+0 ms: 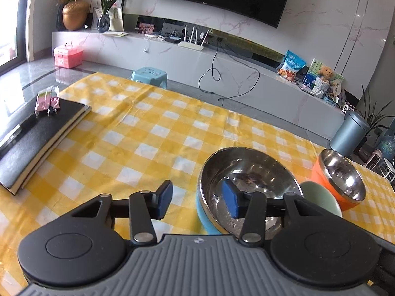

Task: Organize plates and bowls
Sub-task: 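Close the left tool on the blue bowl rim while the right tool grips it too, then lift the blue bowl with both tools and set it beside the stacked plates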

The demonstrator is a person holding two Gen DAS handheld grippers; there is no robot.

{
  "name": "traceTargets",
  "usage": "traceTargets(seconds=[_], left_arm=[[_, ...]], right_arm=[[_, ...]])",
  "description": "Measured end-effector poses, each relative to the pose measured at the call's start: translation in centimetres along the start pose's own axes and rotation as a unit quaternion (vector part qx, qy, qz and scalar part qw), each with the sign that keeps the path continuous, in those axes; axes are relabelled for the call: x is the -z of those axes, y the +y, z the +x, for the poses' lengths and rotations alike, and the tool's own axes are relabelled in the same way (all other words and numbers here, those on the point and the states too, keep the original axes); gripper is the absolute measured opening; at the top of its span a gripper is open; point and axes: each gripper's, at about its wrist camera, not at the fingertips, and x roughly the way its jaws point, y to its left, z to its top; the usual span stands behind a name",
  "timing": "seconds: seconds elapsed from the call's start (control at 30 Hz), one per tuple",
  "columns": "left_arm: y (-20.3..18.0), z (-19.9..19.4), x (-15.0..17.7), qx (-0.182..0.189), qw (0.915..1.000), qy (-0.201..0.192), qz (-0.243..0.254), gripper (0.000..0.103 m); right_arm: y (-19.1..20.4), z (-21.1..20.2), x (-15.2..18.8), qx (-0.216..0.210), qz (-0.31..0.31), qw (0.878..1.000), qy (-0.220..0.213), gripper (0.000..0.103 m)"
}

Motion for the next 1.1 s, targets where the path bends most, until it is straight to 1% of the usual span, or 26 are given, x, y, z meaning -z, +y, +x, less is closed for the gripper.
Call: traceTargets(seconds=[0.07,0.13,0.17,0.23,0.27,0.3,0.43,0.53,0.7,0.9,1.1], left_arm=[[0.1,0.5,0.1,0.003,1.0,0.004,-0.006,0.046],[0.1,0.9,0.2,-0.002,0.9999,0.009,-0.005,0.036],[0.0,1.0,0.3,-0.002,0.9999,0.012,-0.003,0.034],[-0.1,1.3,0.4,0.005,0.9998,0.017,-0.004,0.022],[-0.1,1.4,0.4,0.009,0.9998,0.018,-0.004,0.02],[-0.2,1.3,0.5,0.011,0.9998,0.016,-0.002,0.015],[-0.7,0.9,0.7,0.002,0.9999,0.013,0.01,0.015],[-0.4,0.3,0.6,0.006,0.9999,0.009,0.004,0.015],[-0.2,-2.0,0.4,0.008,0.9999,-0.009,0.006,0.015],[-0.2,-5.5,0.5,0.011,0.9999,-0.009,0.004,0.014],[-1.8,-9.9,1.4,0.022,0.9991,-0.033,0.014,0.015]], right_arm=[[0.0,0.5,0.0,0.004,0.007,1.0,0.005,0.025],[0.1,0.8,0.1,0.009,0.009,1.0,0.008,0.018],[0.0,0.9,0.1,0.008,0.011,1.0,0.008,0.018],[0.0,1.1,0.1,0.007,0.011,1.0,0.007,0.014],[0.0,1.1,0.1,0.005,0.012,1.0,0.009,0.013],[0.1,1.2,0.1,0.003,0.014,1.0,0.01,0.01],[0.3,1.2,0.0,0.008,0.012,1.0,0.01,0.008],[0.5,0.8,0.0,0.003,0.014,1.0,0.011,0.008],[1.0,-0.9,-0.1,-0.006,0.008,1.0,0.0,0.008],[1.2,-4.2,0.5,-0.02,-0.005,1.0,-0.008,0.008],[0.0,-8.3,1.2,-0.029,0.004,1.0,-0.007,0.008]])
